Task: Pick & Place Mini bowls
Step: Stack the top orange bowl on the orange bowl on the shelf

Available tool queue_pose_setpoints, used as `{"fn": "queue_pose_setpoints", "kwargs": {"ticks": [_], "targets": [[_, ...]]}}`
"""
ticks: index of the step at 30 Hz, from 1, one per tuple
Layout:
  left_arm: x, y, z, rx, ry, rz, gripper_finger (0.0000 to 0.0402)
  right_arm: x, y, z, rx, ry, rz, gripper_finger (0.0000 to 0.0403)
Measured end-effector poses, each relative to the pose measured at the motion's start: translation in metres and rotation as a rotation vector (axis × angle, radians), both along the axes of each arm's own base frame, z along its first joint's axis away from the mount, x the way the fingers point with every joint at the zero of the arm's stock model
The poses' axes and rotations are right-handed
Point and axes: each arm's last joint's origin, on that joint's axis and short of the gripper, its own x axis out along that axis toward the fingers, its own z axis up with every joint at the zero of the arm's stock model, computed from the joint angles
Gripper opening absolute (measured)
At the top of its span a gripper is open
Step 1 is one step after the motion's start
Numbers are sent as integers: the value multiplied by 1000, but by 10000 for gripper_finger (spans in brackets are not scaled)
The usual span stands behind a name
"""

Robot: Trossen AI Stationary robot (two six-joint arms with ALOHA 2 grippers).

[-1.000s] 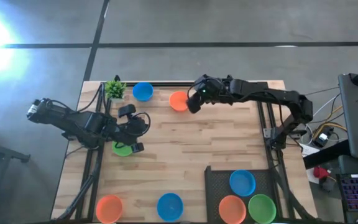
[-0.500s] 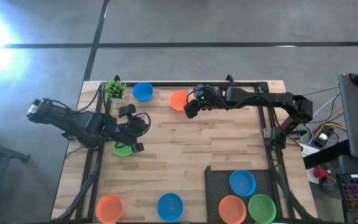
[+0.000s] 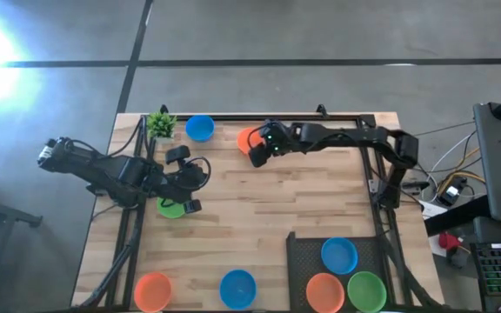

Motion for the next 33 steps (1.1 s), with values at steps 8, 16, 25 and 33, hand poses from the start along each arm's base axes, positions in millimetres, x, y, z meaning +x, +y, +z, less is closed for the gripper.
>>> {"fn": "queue_pose_setpoints", "kwargs": {"ticks": [8,16,25,33], "targets": [[0,0,0,11,8,-10,0,13,-8,-12,43,6,-95,125],[0,0,0,14,11,-13,0,18,-19,-41,59,65,-207,123],[0,0,0,14,11,-13,0,18,-29,-62,60,115,-264,123],[0,0,0,13,11,-13,0,16,-31,-59,31,117,-290,122]]}}
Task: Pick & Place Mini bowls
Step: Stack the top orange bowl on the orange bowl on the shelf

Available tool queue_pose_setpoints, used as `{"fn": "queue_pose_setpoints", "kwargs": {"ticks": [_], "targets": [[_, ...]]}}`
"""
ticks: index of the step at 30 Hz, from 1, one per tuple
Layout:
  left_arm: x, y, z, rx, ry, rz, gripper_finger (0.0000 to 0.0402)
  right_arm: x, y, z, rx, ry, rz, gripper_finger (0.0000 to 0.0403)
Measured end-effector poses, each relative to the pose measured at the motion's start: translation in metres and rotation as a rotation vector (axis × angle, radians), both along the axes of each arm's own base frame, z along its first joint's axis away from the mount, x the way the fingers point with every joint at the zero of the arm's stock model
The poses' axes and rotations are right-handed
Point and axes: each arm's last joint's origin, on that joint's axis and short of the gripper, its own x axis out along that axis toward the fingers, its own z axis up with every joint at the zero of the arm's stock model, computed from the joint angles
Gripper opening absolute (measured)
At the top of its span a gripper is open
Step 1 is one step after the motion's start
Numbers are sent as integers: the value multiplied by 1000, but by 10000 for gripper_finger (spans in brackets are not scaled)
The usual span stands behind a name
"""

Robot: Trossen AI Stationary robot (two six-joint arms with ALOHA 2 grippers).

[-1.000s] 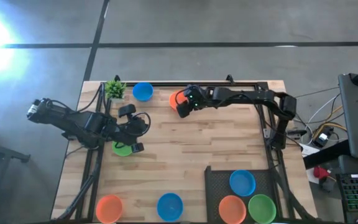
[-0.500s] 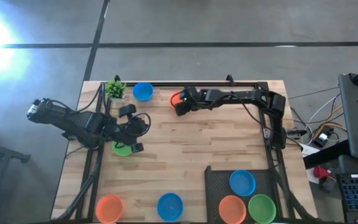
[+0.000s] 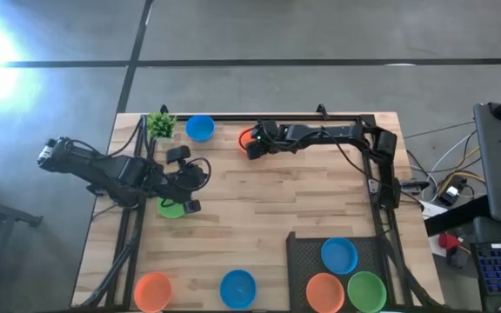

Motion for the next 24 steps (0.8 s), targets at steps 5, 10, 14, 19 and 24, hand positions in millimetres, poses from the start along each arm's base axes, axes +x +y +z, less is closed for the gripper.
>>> {"fn": "queue_pose_setpoints", "kwargs": {"ticks": [5,10,14,19,24], "targets": [[0,0,0,0,0,0,0,-1,-2,-4,7,7,-30,123],[0,0,0,0,0,1,0,0,-3,-3,3,-5,-32,123],[0,0,0,-2,-1,2,0,-2,-3,-6,5,1,-33,122],[0,0,0,-2,-2,2,0,-5,-3,-11,17,2,-78,122],[0,0,0,-3,-2,2,0,-7,-4,-16,12,-15,-113,118]]}}
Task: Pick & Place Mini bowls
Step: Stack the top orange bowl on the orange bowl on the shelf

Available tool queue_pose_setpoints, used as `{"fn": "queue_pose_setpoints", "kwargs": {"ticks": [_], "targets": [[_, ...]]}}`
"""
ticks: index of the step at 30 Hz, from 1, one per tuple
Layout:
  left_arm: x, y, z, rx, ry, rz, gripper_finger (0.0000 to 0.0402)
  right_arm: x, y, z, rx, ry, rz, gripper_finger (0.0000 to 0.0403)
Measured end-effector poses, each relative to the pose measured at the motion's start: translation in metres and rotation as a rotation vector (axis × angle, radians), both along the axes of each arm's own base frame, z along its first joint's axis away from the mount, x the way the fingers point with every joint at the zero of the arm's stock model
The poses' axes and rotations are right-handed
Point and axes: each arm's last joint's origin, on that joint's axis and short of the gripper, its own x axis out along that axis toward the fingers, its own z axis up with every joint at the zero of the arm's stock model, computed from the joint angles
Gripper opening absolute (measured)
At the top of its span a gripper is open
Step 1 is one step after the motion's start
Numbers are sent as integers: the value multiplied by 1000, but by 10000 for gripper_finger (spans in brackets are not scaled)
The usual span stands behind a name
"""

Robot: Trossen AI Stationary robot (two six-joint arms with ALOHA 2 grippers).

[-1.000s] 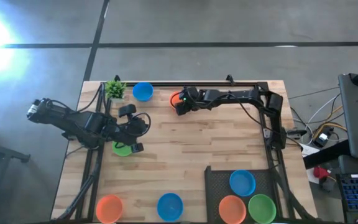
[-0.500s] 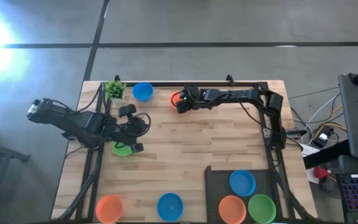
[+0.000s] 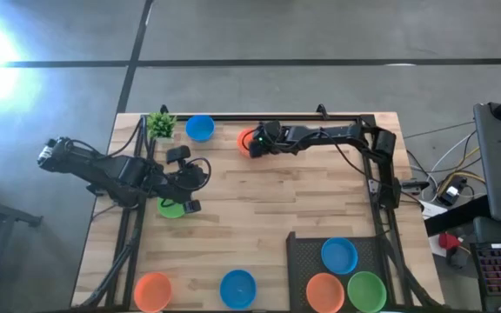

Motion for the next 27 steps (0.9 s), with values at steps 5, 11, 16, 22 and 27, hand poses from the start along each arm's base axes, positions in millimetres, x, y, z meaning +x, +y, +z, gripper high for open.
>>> {"fn": "queue_pose_setpoints", "kwargs": {"ticks": [5,11,16,22,27], "targets": [[0,0,0,0,0,0,0,4,-1,2,-19,-43,4,114],[0,0,0,-2,-2,1,0,2,-2,-1,-20,-33,1,109],[0,0,0,-2,-3,1,0,4,-3,-1,-32,-53,11,104],[0,0,0,-4,-4,4,0,5,-3,-7,-33,-49,18,96],[0,0,0,-4,-4,4,0,7,-4,-25,-17,-4,39,90]]}}
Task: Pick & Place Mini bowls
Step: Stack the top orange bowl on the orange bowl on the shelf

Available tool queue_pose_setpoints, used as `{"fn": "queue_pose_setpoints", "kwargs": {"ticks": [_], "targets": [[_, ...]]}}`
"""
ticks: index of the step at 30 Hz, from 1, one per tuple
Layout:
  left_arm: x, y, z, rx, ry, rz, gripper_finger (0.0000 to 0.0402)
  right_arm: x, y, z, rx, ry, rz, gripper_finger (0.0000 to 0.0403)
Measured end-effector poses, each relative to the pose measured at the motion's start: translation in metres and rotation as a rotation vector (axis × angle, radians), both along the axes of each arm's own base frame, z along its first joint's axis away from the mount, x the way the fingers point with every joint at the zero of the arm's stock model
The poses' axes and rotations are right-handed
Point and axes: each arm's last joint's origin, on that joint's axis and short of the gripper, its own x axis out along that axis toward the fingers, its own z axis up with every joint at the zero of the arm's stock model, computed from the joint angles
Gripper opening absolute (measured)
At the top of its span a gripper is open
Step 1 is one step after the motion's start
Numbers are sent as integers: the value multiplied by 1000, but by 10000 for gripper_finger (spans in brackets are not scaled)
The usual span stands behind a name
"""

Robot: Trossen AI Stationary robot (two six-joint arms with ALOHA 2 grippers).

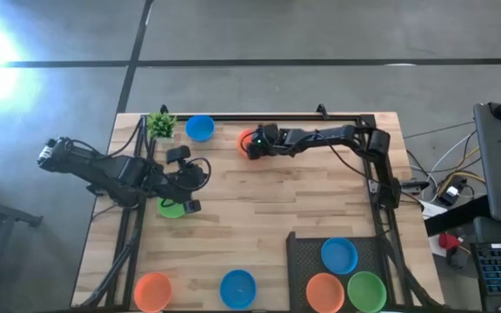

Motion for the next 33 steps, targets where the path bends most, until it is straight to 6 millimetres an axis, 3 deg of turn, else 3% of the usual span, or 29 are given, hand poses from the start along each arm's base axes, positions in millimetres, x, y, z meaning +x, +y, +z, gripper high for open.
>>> {"fn": "queue_pose_setpoints", "kwargs": {"ticks": [5,12,33], "targets": [[0,0,0,0,0,0,0,3,-1,-3,-10,13,32,70],[0,0,0,0,0,0,0,4,-1,0,-31,25,76,14],[0,0,0,-2,-2,2,0,4,0,0,-59,52,86,11]]}}
